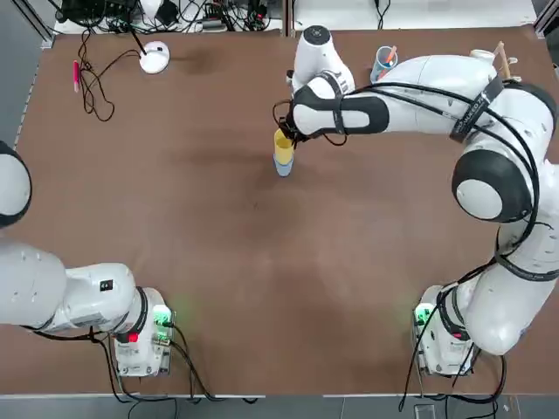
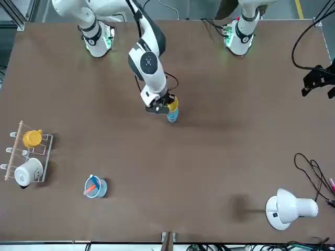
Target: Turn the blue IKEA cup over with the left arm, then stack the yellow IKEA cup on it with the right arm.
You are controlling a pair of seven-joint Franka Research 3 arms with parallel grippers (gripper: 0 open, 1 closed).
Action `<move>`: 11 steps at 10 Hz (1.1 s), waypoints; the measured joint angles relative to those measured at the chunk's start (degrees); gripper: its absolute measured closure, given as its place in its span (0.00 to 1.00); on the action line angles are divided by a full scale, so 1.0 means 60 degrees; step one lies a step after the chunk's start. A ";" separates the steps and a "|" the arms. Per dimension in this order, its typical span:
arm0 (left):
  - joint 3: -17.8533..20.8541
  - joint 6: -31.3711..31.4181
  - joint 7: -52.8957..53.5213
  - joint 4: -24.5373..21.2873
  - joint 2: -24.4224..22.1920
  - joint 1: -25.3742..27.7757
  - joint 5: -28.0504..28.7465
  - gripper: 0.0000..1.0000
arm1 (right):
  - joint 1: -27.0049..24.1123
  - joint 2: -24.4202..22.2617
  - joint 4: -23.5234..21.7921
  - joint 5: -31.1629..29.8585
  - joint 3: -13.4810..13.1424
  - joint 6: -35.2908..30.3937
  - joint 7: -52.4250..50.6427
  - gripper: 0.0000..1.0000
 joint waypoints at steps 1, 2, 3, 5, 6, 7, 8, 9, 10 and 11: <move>0.0001 0.0000 0.0000 0.0000 0.0022 0.0002 0.0000 0.01 | -0.0025 0.0055 0.0003 -0.0049 -0.0003 0.0084 0.0016 0.96; 0.0001 0.0000 0.0000 0.0000 0.0051 -0.0002 0.0000 0.01 | -0.0037 0.0105 0.0029 -0.0053 -0.0004 0.0137 0.0017 0.96; 0.0000 0.0000 0.0000 0.0000 0.0066 -0.0002 0.0000 0.01 | -0.0036 0.0152 0.0107 -0.0053 -0.0003 0.0161 0.0038 0.96; 0.0000 0.0000 0.0000 0.0000 0.0086 -0.0001 0.0000 0.01 | -0.0033 0.0194 0.0215 -0.0057 -0.0001 0.0163 0.0070 0.96; 0.0000 0.0000 0.0000 0.0000 0.0097 0.0003 0.0000 0.01 | -0.0033 0.0223 0.0218 -0.0064 0.0000 0.0171 0.0076 0.96; 0.0001 0.0000 0.0000 0.0000 0.0100 0.0014 0.0000 0.01 | -0.0033 0.0267 0.0218 -0.0107 -0.0001 0.0192 0.0087 0.96; 0.0006 0.0000 0.0000 0.0000 0.0102 0.0031 0.0000 0.01 | -0.0034 0.0313 0.0220 -0.0178 -0.0001 0.0213 0.0123 0.96; 0.0015 0.0000 0.0000 0.0000 0.0106 0.0052 0.0000 0.01 | -0.0034 0.0347 0.0221 -0.0216 0.0000 0.0220 0.0147 0.96; 0.0024 0.0000 0.0000 0.0000 0.0112 0.0064 0.0000 0.01 | -0.0035 0.0368 0.0222 -0.0224 -0.0001 0.0224 0.0174 0.96; 0.0022 0.0000 0.0000 0.0000 0.0117 0.0064 0.0000 0.01 | -0.0038 0.0369 0.0229 -0.0226 -0.0003 0.0227 0.0325 0.95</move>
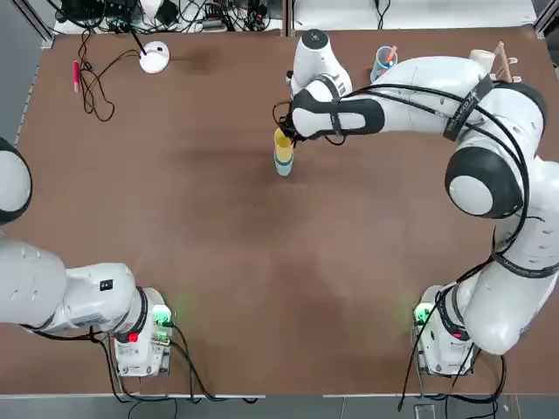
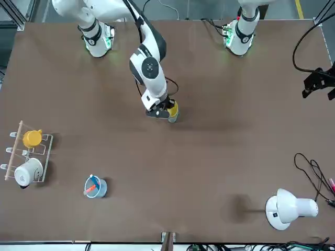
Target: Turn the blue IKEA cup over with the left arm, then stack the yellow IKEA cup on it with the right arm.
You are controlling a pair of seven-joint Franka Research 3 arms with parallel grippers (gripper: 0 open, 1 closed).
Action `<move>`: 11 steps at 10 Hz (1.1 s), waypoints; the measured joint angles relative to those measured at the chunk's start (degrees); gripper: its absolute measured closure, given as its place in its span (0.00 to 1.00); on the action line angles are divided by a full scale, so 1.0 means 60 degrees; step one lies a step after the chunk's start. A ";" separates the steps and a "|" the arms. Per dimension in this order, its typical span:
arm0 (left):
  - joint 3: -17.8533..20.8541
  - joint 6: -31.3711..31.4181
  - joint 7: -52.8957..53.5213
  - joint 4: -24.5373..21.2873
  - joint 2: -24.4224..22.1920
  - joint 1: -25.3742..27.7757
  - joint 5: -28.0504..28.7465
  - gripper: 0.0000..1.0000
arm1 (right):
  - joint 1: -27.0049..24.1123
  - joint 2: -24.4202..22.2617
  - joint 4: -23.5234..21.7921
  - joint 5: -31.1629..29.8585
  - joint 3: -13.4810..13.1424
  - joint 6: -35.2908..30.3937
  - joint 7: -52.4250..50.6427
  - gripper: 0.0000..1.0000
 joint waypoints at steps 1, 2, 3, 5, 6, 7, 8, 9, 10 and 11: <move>0.0000 0.0000 0.0000 0.0000 0.0002 0.0000 0.0000 0.01 | -0.0003 0.0000 0.0016 -0.0007 -0.0001 0.0004 0.0204 0.82; 0.0000 0.0000 0.0000 0.0000 0.0003 0.0000 0.0000 0.01 | -0.0003 0.0000 0.0029 -0.0012 -0.0001 0.0016 0.0324 0.69; 0.0000 0.0000 0.0000 0.0000 0.0004 0.0001 0.0000 0.01 | -0.0005 0.0000 0.0039 -0.0013 -0.0002 0.0040 0.0398 0.52; 0.0000 0.0000 0.0000 0.0000 0.0004 0.0000 0.0000 0.01 | -0.0017 0.0000 0.0044 -0.0015 -0.0003 0.0085 0.0469 0.23; 0.0000 0.0000 0.0000 0.0000 0.0004 0.0000 0.0000 0.01 | -0.0046 0.0000 0.0048 -0.0016 -0.0015 0.0089 0.0474 0.10; 0.0000 0.0000 0.0000 0.0000 0.0004 0.0000 0.0000 0.01 | -0.0153 -0.0001 0.0063 -0.0069 -0.0033 0.0088 0.0393 0.00; 0.0000 0.0000 0.0000 0.0000 0.0004 0.0000 0.0000 0.01 | -0.0443 -0.0005 0.0107 -0.0171 0.0014 -0.0007 -0.0016 0.00; 0.0000 0.0000 0.0000 0.0001 0.0004 0.0000 0.0000 0.01 | -0.0917 -0.0033 0.0160 -0.0239 0.0113 -0.0159 -0.0727 0.00; 0.0000 0.0000 0.0000 0.0002 0.0004 0.0000 0.0000 0.01 | -0.1443 -0.0103 0.0221 -0.0265 0.0157 -0.0300 -0.1479 0.00; -0.0002 0.0000 0.0000 0.0004 0.0004 0.0000 0.0000 0.01 | -0.2026 -0.0233 0.0260 -0.0280 0.0189 -0.0466 -0.2213 0.00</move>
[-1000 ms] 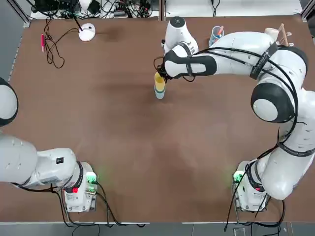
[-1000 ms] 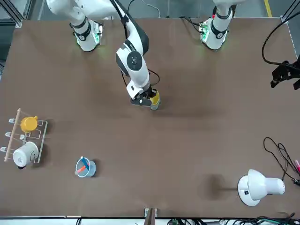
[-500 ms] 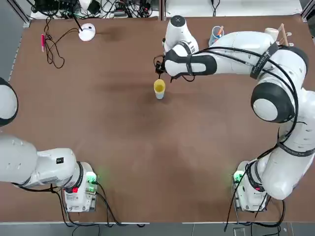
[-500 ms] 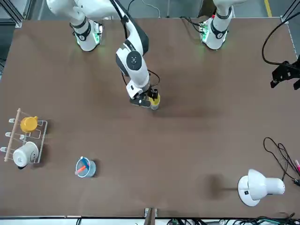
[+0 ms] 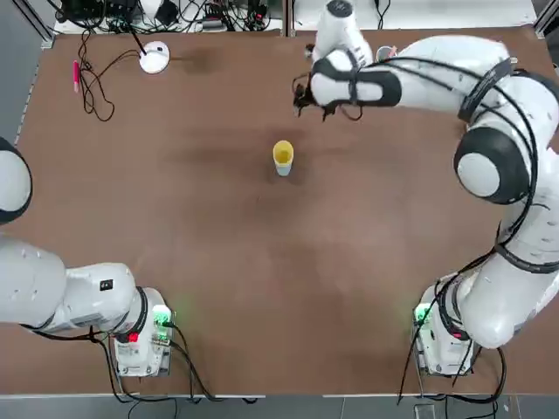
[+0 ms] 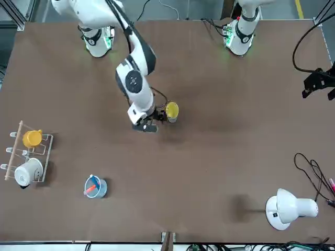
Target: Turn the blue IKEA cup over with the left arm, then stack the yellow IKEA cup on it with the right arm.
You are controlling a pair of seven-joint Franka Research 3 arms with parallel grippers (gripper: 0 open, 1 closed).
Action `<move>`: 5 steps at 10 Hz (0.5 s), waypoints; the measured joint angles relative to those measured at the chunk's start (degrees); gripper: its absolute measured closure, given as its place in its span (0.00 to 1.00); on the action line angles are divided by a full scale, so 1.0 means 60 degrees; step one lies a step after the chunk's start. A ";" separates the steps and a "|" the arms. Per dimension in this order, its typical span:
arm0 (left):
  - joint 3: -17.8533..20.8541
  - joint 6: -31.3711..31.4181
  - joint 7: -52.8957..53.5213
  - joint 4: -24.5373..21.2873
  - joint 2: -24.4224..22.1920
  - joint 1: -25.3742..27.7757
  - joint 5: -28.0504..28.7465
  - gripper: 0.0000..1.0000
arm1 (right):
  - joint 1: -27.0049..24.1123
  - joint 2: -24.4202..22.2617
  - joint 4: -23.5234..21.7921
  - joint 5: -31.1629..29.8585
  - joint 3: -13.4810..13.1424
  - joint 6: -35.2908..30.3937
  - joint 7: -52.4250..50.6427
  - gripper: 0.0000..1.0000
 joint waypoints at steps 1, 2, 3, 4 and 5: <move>0.0001 0.0000 0.0000 0.0001 0.0000 0.0001 0.0000 0.01 | -0.0583 -0.0131 0.0011 -0.0005 0.0096 -0.0137 -0.0693 0.00; 0.0002 0.0000 0.0000 0.0002 0.0000 0.0002 0.0000 0.01 | -0.1104 -0.0265 0.0010 -0.0018 0.0267 -0.0240 -0.1240 0.00; 0.0003 0.0000 0.0000 0.0002 0.0000 0.0003 0.0000 0.01 | -0.1511 -0.0344 0.0007 -0.0108 0.0417 -0.0329 -0.1641 0.00; 0.0006 0.0000 0.0000 0.0002 0.0000 0.0005 0.0000 0.01 | -0.1832 -0.0365 0.0002 -0.0231 0.0533 -0.0393 -0.2001 0.00; 0.0007 0.0000 0.0000 0.0004 0.0000 0.0008 0.0000 0.01 | -0.2139 -0.0387 -0.0004 -0.0379 0.0595 -0.0537 -0.2455 0.00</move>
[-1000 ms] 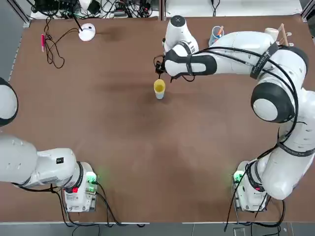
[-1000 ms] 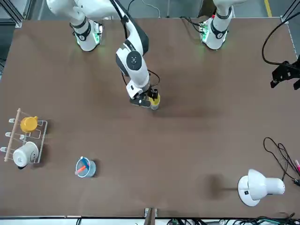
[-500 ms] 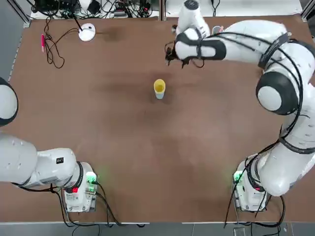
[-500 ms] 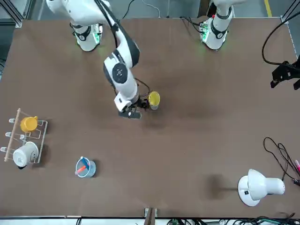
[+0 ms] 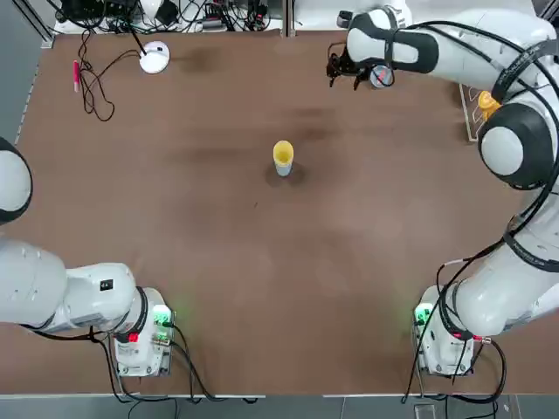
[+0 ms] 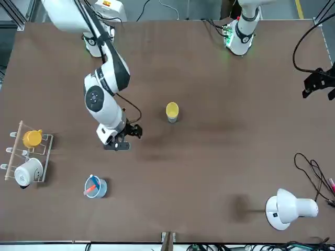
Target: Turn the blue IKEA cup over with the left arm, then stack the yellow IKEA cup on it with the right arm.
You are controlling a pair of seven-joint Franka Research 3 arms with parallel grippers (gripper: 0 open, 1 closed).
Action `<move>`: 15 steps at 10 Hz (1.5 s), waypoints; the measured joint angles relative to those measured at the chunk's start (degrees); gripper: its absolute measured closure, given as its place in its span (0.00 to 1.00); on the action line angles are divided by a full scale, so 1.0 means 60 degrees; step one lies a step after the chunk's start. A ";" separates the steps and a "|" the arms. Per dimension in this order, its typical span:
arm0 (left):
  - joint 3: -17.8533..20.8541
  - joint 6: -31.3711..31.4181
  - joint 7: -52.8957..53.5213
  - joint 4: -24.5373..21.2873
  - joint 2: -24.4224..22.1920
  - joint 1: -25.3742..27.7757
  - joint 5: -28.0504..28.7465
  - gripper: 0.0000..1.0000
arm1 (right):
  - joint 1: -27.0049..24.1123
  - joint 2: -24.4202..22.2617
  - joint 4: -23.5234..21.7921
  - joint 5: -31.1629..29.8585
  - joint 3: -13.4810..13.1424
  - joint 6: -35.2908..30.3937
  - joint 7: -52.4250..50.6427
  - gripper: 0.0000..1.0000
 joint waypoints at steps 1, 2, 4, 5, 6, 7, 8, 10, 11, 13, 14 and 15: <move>0.0000 0.0000 0.0000 0.0001 0.0000 0.0001 0.0000 0.01 | -0.0415 -0.0069 -0.0013 -0.0131 0.0037 -0.0184 -0.0680 0.00; 0.0001 0.0000 0.0000 0.0002 0.0000 0.0005 0.0000 0.01 | -0.0930 -0.0200 -0.0017 -0.0189 0.0040 -0.0421 -0.1553 0.00; 0.0004 0.0000 0.0000 0.0007 0.0000 0.0014 0.0000 0.01 | -0.2015 -0.0639 -0.0020 -0.0434 -0.0127 -0.0990 -0.2977 0.00; 0.0006 0.0000 0.0000 0.0010 0.0000 0.0019 0.0000 0.01 | -0.2344 -0.0922 -0.0021 -0.0495 -0.0545 -0.1185 -0.3496 0.00; 0.0008 0.0000 0.0000 0.0014 0.0002 0.0022 0.0000 0.01 | -0.2546 -0.1224 -0.0020 -0.0501 -0.1055 -0.1251 -0.3888 0.00; 0.0015 0.0000 0.0000 0.0015 0.0006 0.0030 0.0000 0.01 | -0.2697 -0.1566 -0.0014 -0.0504 -0.1508 -0.1379 -0.4091 0.00; 0.0018 0.0000 0.0000 0.0017 0.0012 0.0032 0.0000 0.01 | -0.2757 -0.1928 -0.0014 -0.0505 -0.1931 -0.1582 -0.4202 0.00; 0.0038 0.0000 0.0000 0.0021 0.0016 0.0039 0.0000 0.01 | -0.2811 -0.2591 -0.0009 -0.0503 -0.2325 -0.1826 -0.4248 0.00; 0.0063 0.0000 0.0000 0.0023 0.0017 0.0042 0.0000 0.01 | -0.2855 -0.2877 0.0000 -0.0496 -0.2370 -0.1970 -0.4244 0.00; 0.0071 0.0000 0.0000 0.0032 0.0017 0.0051 0.0000 0.01 | -0.2994 -0.3341 0.0290 -0.0480 -0.2421 -0.2853 -0.4238 0.00; 0.0071 -0.0001 0.0000 0.0039 0.0017 0.0051 0.0000 0.01 | -0.3024 -0.3445 0.0731 -0.0455 -0.2464 -0.3568 -0.4238 0.00; 0.0070 0.0000 0.0000 0.0044 0.0017 0.0051 0.0000 0.01 | -0.3030 -0.3521 0.1064 -0.0433 -0.2479 -0.3983 -0.4238 0.00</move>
